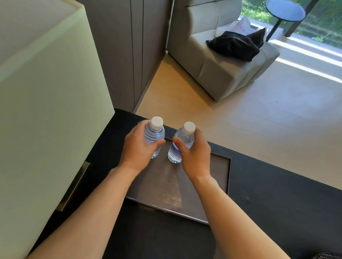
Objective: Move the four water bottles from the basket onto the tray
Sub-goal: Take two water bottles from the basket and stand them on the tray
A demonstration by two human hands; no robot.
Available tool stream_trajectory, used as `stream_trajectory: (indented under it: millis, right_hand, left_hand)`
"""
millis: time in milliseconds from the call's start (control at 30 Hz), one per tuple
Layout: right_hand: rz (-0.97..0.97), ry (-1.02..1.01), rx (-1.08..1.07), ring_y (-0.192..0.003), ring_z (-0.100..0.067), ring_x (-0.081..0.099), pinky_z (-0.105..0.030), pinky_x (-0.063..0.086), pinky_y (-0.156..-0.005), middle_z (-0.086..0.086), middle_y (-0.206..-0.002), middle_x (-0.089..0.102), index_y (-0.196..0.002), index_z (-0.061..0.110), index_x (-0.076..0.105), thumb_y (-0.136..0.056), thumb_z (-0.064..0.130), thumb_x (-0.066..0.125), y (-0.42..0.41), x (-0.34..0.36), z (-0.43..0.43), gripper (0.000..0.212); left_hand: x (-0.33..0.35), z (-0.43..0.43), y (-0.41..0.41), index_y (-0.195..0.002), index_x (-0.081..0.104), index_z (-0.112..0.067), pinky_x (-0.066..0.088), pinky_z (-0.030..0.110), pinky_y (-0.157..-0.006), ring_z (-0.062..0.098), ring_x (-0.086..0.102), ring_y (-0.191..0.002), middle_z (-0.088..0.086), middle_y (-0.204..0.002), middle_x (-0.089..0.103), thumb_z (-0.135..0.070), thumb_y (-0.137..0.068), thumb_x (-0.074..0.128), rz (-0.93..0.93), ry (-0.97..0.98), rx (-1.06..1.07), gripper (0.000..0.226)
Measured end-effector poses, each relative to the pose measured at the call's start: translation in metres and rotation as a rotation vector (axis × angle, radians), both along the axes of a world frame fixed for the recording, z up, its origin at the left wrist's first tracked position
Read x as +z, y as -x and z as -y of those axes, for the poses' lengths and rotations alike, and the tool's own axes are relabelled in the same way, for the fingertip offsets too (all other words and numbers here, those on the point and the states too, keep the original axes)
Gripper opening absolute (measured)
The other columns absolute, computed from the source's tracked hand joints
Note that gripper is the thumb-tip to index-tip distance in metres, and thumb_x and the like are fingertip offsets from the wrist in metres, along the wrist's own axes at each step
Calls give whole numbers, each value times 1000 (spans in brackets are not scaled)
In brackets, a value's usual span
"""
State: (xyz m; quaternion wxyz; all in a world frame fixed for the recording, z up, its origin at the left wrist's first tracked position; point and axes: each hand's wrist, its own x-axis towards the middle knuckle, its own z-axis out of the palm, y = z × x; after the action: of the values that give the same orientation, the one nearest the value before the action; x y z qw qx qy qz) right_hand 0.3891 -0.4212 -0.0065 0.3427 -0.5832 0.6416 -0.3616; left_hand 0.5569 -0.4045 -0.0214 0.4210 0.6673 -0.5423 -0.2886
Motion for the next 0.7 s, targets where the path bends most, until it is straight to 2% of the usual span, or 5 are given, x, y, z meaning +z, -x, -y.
stream_trajectory:
  millis: [133, 467, 533, 600, 700]
  right_hand:
    - [-7, 16, 0, -114, -20, 60, -39, 51, -99, -3, -126, 67, -134, 16, 57, -85, 32, 81, -3, -4, 9, 56]
    - [-30, 45, 14, -115, -20, 61, -34, 51, -97, -3, -127, 65, -135, 15, 55, -82, 34, 83, -7, -8, 18, 63]
    - [-39, 48, 16, -115, -20, 61, -36, 52, -97, -3, -127, 65, -134, 16, 54, -82, 36, 83, -6, -9, 18, 63]
    - [-43, 45, 22, -115, -20, 61, -40, 53, -98, -3, -127, 65, -134, 17, 54, -82, 38, 83, -4, -11, 18, 63]
    - [-24, 22, 37, -117, -19, 61, -41, 53, -100, -1, -130, 65, -137, 18, 53, -80, 41, 83, 0, -12, 17, 68]
  left_hand:
    - [-2, 11, -1, -132, 57, -15, 41, 6, -85, 8, 59, -108, 2, -123, 66, -21, -81, 85, -4, 26, -1, 58]
    - [-8, 21, -4, -136, 53, -15, 40, 8, -89, 10, 56, -115, 4, -129, 62, -23, -82, 84, 13, 38, -33, 63]
    - [-9, 20, -4, -139, 51, -16, 41, 11, -92, 9, 53, -117, 4, -132, 60, -23, -83, 84, 10, 31, -29, 65]
    - [-10, 19, -3, -141, 49, -17, 44, 20, -96, 9, 52, -119, 5, -135, 57, -23, -83, 84, 4, 20, -18, 68]
    - [-15, 18, -2, -147, 45, -18, 45, 31, -103, 16, 51, -128, 6, -142, 52, -24, -82, 84, -5, -6, -9, 76]
